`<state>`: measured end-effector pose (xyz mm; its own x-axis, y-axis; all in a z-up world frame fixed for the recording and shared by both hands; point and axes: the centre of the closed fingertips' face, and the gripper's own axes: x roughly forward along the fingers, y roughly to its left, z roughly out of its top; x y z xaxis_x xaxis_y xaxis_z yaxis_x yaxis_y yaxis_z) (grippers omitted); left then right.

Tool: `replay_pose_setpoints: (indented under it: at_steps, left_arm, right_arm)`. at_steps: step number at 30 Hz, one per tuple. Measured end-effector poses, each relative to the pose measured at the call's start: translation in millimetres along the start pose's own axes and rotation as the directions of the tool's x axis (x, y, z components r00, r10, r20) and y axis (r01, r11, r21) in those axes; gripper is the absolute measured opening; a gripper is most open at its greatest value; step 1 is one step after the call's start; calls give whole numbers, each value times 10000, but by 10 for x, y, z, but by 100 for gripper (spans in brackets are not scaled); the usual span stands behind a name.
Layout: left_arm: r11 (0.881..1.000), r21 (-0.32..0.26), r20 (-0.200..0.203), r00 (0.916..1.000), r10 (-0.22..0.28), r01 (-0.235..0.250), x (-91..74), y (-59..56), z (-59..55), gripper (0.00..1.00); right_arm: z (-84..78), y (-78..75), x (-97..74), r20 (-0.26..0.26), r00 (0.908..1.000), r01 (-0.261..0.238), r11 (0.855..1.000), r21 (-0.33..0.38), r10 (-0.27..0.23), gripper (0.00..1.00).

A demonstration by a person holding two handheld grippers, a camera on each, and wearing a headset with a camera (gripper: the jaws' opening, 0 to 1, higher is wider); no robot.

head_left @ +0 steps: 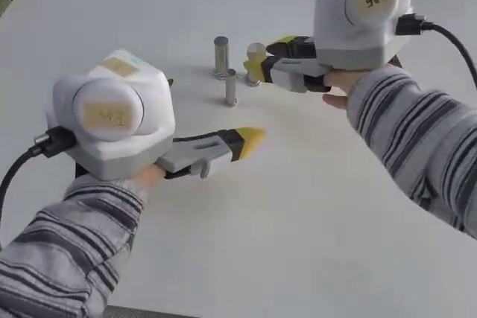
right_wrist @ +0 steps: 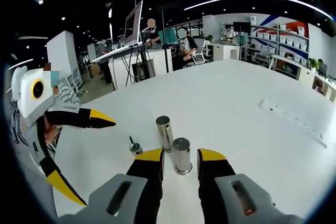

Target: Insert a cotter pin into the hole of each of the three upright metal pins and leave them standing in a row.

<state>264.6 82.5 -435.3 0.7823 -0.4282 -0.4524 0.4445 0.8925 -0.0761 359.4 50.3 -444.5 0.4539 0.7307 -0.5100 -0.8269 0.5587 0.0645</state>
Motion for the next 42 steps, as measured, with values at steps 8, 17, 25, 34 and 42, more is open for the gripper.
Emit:
replay_pose_setpoints:
  at_steps: [8,17,25,34,42]
  left_arm:
    - [9999,-93,61,9999,98,-97,-61,-8,18,86]
    - [9989,328,-103,9994,336,-333,-130,15,-19,84]
    - [9985,400,-44,9993,381,-379,-157,6,-6,84]
    - [9980,509,-55,9993,383,-380,-161,-5,0,83]
    - [9985,463,85,9995,295,-299,-214,-79,21,83]
  right_arm:
    - [-48,-25,48,15,9999,124,9997,200,-124,12]
    - [-109,5,96,-89,9999,77,9996,265,-75,9]
    - [-124,9,12,-137,9965,828,9965,-69,-829,8]
    - [-151,-26,-234,-224,9805,1954,9807,75,-1951,8]
    - [-239,33,-454,-406,9640,2642,9638,357,-2627,8]
